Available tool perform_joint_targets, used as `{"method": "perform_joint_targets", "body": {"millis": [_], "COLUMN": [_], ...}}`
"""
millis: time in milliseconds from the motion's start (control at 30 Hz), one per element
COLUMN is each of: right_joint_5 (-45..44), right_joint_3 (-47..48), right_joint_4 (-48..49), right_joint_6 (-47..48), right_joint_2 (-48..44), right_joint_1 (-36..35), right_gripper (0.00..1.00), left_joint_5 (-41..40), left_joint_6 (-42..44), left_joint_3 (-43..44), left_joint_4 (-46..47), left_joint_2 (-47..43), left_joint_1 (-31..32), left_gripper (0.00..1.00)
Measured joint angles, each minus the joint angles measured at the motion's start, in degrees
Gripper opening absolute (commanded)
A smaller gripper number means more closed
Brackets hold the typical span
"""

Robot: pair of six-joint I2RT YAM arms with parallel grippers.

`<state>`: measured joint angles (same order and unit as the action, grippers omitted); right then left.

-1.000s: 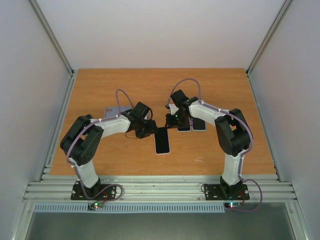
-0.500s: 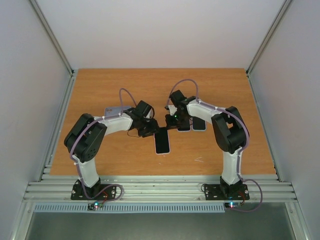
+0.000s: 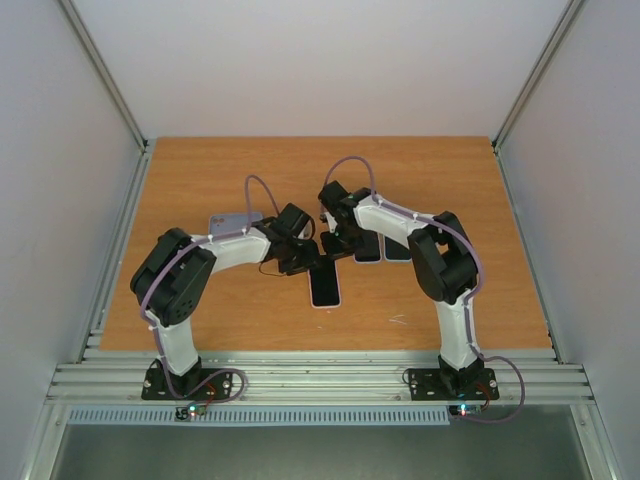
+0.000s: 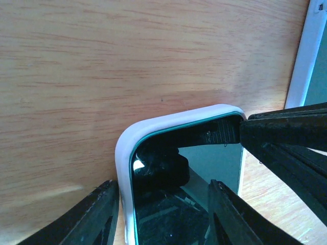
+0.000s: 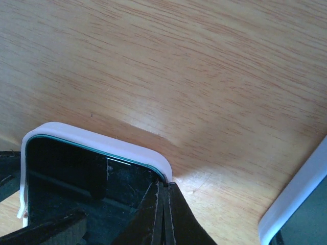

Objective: Put the phone into the phone case

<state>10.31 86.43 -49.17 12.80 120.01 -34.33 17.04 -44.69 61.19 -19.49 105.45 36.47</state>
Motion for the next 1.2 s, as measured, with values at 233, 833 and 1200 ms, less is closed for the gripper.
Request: {"method": "perform_joint_targets", "body": {"millis": [233, 833, 1200], "right_joint_5": [-3.3, 3.3, 4.2], "right_joint_3": [-2.2, -19.2, -27.2], "right_joint_4": [2.3, 9.2, 11.3], "right_joint_6": [0.0, -2.6, -7.0], "right_joint_2": [-2.8, -14.6, -19.9], "right_joint_1": [-1.7, -2.7, -6.9], "right_gripper": [0.11, 0.19, 0.18], "left_joint_5": [-4.0, -11.9, -16.4], "left_joint_6": [0.7, 3.1, 1.4], "left_joint_3": [0.7, 5.6, 3.8], "left_joint_4": [-1.8, -7.1, -5.2], "left_joint_2": [-0.1, 3.1, 3.1], "left_joint_1": [0.9, 3.6, 5.8], "left_gripper": [0.45, 0.38, 0.36]}}
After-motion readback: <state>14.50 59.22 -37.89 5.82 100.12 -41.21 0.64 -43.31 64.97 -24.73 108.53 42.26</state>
